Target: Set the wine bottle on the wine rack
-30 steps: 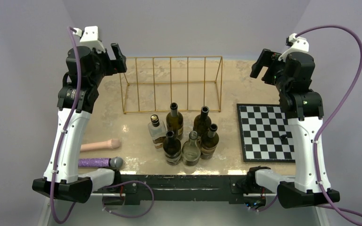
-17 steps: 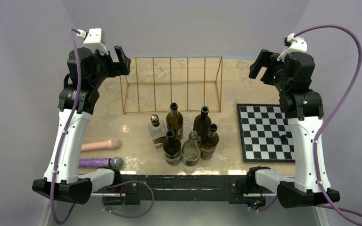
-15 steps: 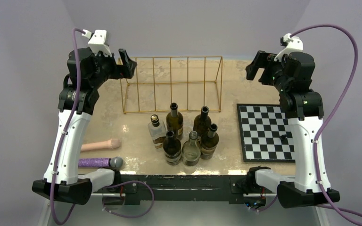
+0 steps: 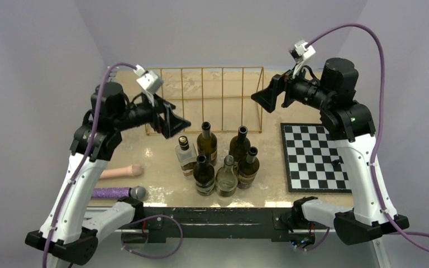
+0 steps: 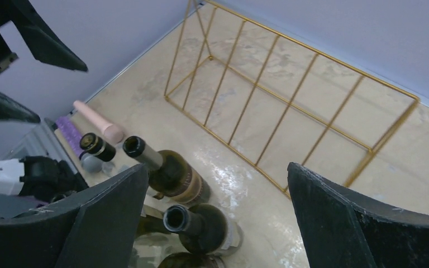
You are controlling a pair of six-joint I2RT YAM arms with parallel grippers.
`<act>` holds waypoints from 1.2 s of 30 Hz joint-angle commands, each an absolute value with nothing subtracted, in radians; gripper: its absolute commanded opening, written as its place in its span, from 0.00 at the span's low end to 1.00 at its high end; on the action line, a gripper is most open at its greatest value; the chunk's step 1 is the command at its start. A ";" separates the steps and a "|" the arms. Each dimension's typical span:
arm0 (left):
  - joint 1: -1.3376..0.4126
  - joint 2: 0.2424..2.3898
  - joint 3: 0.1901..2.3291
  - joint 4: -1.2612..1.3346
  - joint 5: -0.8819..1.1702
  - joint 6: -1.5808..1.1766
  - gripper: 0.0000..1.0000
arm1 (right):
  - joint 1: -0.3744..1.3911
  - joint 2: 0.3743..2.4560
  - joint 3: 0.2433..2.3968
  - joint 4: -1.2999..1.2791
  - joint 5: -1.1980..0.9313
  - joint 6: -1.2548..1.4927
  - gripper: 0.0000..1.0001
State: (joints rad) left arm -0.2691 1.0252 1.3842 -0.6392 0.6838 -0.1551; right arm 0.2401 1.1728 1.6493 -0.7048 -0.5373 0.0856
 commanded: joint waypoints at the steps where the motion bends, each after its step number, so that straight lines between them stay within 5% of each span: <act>1: -0.386 0.906 1.290 -0.751 0.544 -0.085 0.99 | 0.289 1.194 1.666 -0.635 -0.578 0.066 0.98; 14: -0.388 0.751 0.990 -0.530 0.512 -0.222 0.86 | 0.298 1.241 1.665 -0.590 -0.551 0.142 0.97; 20: -0.388 0.765 0.921 -0.443 0.577 -0.208 0.65 | 0.297 1.256 1.667 -0.591 -0.532 0.154 0.98; 29: -0.394 0.732 0.854 -0.369 0.548 -0.113 0.52 | 0.297 1.302 1.721 -0.664 -0.495 0.133 0.98; 34: -0.401 0.724 0.825 -0.357 0.552 -0.086 0.51 | 0.297 1.316 1.775 -0.739 -0.443 0.084 0.98; 36: -0.406 0.713 0.799 -0.334 0.559 -0.088 0.59 | 0.297 1.314 1.775 -0.731 -0.436 0.089 0.98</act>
